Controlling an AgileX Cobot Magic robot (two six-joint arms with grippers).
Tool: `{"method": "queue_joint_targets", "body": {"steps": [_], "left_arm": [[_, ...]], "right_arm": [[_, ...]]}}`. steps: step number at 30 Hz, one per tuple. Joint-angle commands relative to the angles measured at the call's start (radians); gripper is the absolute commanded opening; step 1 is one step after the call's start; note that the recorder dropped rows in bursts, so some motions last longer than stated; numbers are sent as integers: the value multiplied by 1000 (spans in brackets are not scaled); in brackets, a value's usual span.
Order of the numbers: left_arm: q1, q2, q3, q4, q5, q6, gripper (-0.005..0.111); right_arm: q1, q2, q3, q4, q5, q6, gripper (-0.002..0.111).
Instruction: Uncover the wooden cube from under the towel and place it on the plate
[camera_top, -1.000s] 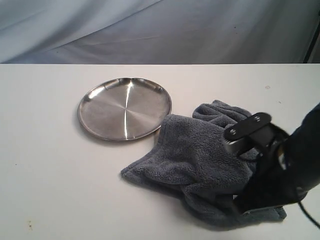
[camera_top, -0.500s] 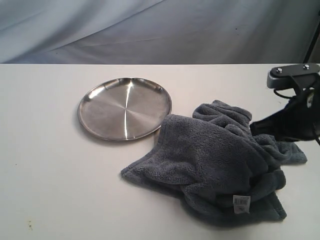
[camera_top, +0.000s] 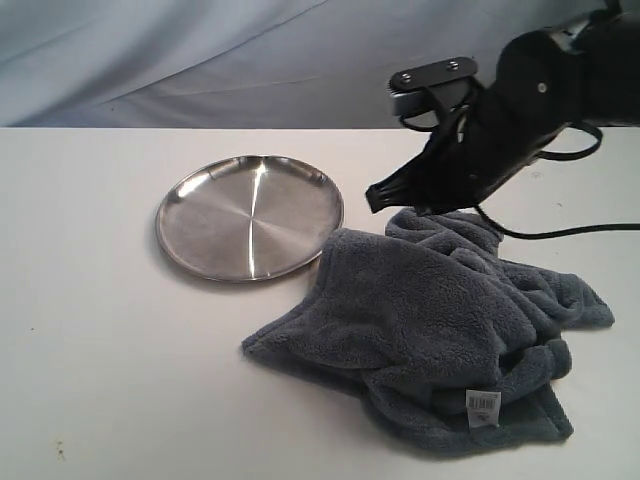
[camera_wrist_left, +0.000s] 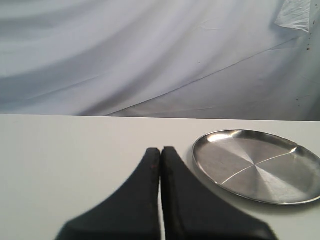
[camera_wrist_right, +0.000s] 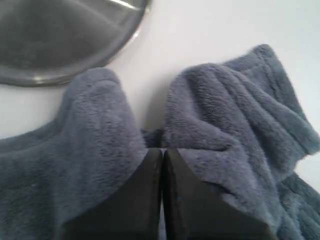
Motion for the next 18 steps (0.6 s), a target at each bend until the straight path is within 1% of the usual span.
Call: {"method": "queue_joint_targets", "body": {"steps": [1,4,8,10,14,18], "left_arm": [[-1,-2,4,1,-4,-2,1],[-1,-2,4,1,-4,0,1],[-1,-2,4,1,-4,0,1],[-1,-2,4,1,-4,0,1],[-1,-2,4,1,-4,0,1],[-1,-2,4,1,-4,-3,1]], "right_arm": [[100,-5,-11,-2,44,-9,0],[177,-37,33,-2,51,-9,0],[279,-109,156,-2,8,-9,0],[307,-147,228,7,-10,-9,0],[313,-230,359,9,-17,26,0],[254,-299,452,-5,-38,26,0]]}}
